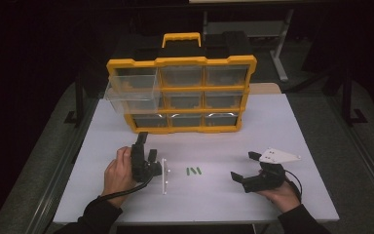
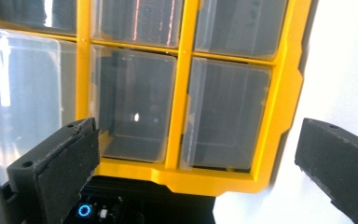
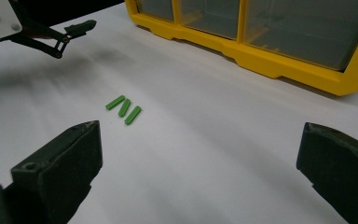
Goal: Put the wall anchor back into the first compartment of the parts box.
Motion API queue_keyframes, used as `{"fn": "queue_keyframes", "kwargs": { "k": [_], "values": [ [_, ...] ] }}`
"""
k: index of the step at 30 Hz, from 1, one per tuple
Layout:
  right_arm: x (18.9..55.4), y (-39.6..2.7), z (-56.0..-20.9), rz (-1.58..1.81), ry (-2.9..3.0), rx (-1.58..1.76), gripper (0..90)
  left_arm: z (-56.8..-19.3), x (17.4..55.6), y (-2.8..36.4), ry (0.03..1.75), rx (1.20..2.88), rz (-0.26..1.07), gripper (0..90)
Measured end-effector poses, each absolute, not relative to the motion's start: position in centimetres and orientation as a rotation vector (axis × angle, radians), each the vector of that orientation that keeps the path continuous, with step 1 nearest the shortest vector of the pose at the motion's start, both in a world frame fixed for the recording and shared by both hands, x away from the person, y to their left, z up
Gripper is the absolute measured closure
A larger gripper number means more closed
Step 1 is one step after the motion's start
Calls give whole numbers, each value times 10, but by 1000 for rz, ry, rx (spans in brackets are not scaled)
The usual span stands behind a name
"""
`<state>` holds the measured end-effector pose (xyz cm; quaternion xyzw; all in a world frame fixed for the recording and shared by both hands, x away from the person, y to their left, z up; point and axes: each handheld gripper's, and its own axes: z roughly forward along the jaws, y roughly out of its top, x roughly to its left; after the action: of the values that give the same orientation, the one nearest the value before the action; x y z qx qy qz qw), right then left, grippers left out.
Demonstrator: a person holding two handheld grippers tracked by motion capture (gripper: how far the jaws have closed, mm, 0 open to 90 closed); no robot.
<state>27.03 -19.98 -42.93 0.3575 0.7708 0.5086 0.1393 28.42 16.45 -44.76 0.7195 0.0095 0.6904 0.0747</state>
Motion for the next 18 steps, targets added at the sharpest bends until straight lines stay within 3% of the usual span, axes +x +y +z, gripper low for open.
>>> {"fn": "queue_keyframes", "kwargs": {
  "k": [18],
  "values": [
    [271, -199, -430, 1467, 2232, 1020, 0, -457, 286, 161, 65, 2216, 2000, 49]
  ]
}}
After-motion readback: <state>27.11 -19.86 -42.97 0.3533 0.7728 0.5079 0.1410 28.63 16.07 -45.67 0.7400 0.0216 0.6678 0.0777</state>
